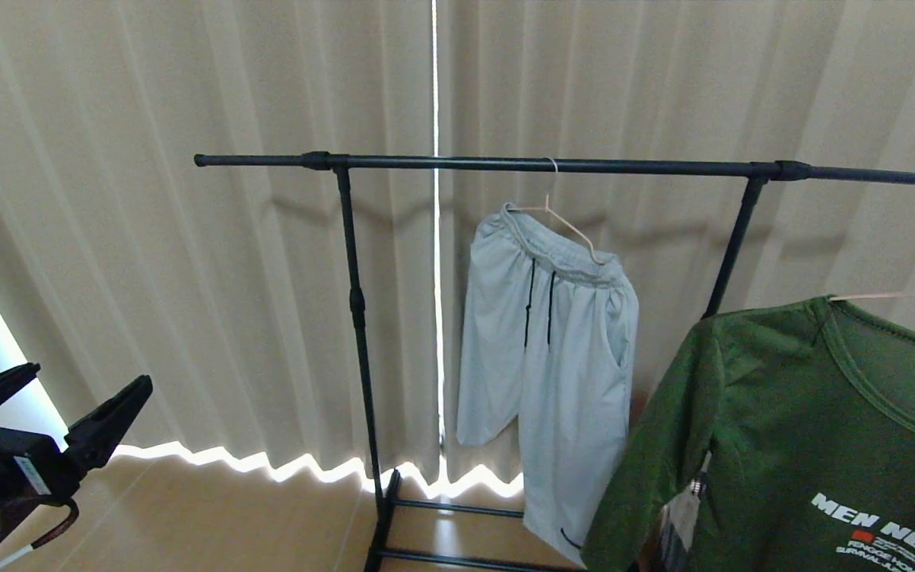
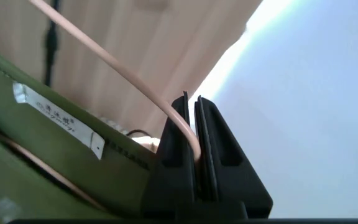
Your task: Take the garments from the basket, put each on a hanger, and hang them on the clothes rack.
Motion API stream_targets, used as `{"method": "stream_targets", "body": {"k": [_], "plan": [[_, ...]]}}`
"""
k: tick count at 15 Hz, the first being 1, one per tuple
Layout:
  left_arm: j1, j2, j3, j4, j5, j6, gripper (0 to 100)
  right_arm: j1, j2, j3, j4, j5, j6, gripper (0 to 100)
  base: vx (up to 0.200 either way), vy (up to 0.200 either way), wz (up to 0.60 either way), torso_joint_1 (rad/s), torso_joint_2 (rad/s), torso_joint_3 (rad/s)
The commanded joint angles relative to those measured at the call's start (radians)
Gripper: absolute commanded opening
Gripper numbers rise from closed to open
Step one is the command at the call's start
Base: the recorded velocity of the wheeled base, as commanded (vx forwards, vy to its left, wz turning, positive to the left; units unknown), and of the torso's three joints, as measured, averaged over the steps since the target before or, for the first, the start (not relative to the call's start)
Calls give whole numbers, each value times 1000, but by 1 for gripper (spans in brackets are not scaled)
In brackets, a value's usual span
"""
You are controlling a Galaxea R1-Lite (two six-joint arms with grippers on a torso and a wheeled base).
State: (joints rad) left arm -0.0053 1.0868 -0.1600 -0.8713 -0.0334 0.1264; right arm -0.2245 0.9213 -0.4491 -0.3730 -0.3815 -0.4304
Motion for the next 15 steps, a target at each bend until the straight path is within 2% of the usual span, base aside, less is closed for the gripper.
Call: {"method": "stream_targets", "body": {"k": [1, 6, 11, 15], "plan": [[-2, -4, -3, 0, -3, -1, 100, -32, 24, -14, 0, -13, -1, 0, 0, 0, 0, 0, 0, 0], [-27, -5, -1, 3, -62, 4, 100, -52, 136, -72, -3, -27, 1, 0, 0, 0, 0, 0, 0, 0], [-82, -5, 5, 3, -60, 2, 100, -38, 261, -172, -14, -25, 4, 0, 200, 0, 0, 2, 1, 3], [-87, -5, 11, 5, -60, 7, 100, -32, 329, -221, -6, -27, 4, 0, 200, 0, 0, 2, 6, 2]]}}
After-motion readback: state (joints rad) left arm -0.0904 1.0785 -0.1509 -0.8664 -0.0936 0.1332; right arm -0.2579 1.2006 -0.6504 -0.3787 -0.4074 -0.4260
